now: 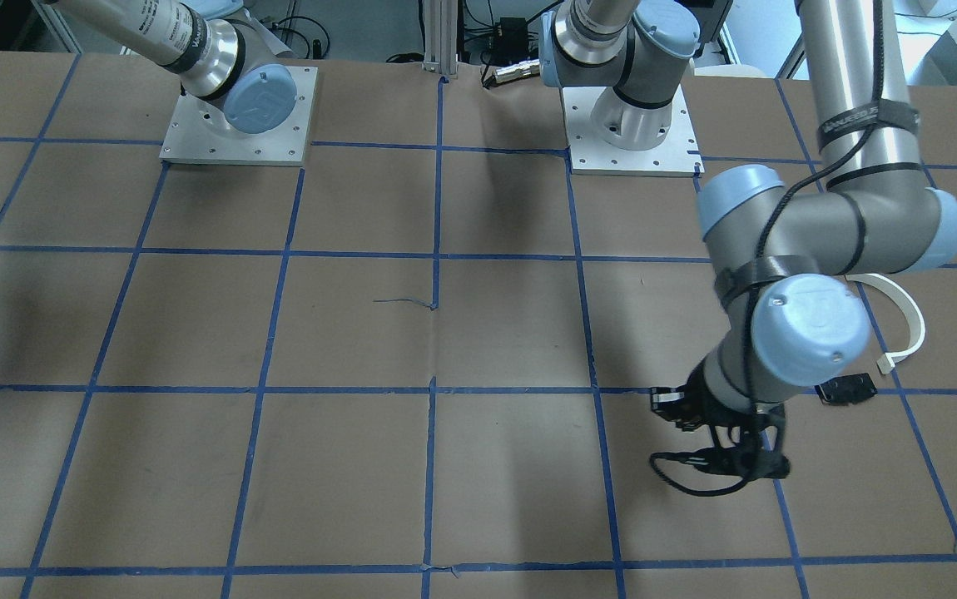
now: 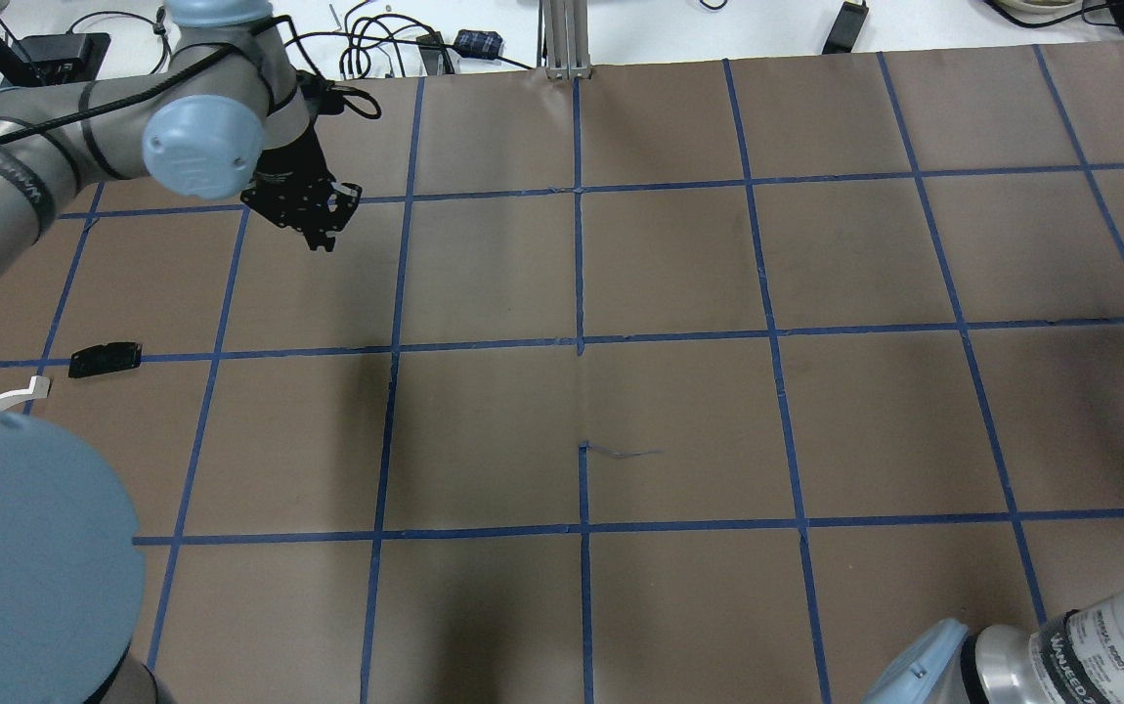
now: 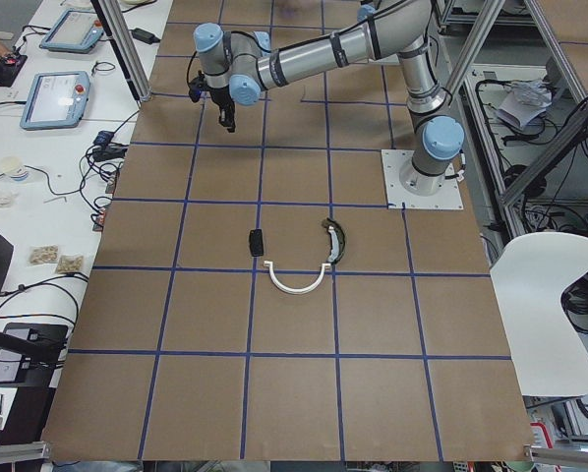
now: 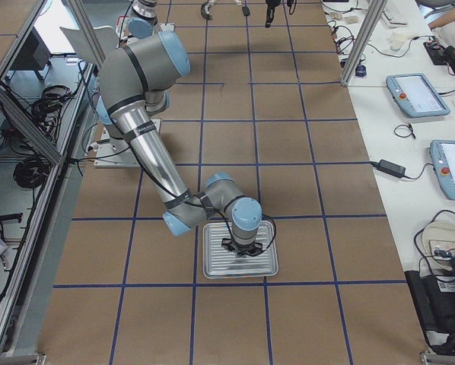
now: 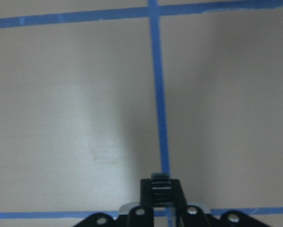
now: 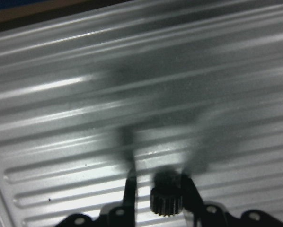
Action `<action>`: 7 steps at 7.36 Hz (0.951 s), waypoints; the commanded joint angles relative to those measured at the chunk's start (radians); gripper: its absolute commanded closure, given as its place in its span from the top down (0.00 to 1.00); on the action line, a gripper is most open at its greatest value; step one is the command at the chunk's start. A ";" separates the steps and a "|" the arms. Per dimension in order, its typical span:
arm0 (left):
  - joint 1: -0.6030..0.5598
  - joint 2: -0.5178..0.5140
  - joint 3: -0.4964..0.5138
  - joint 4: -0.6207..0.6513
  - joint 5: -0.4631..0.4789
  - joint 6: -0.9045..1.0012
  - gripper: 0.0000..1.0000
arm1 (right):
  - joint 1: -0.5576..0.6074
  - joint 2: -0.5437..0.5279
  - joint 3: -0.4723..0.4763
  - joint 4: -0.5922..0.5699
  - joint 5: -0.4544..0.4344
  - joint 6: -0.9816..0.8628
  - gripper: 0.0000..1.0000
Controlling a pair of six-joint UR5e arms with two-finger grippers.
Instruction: Place bearing gear from tray to pile
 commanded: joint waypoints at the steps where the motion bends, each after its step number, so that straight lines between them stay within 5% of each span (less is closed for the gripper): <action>1: 0.194 0.086 -0.106 -0.003 0.047 0.223 0.00 | 0.015 -0.118 -0.002 0.110 -0.003 0.047 0.04; 4: 0.460 0.134 -0.164 -0.003 0.078 0.487 0.00 | 0.151 -0.362 0.001 0.438 -0.032 0.367 0.04; 7: 0.557 0.105 -0.216 0.007 0.075 0.528 0.00 | 0.431 -0.522 -0.007 0.653 -0.094 0.796 0.05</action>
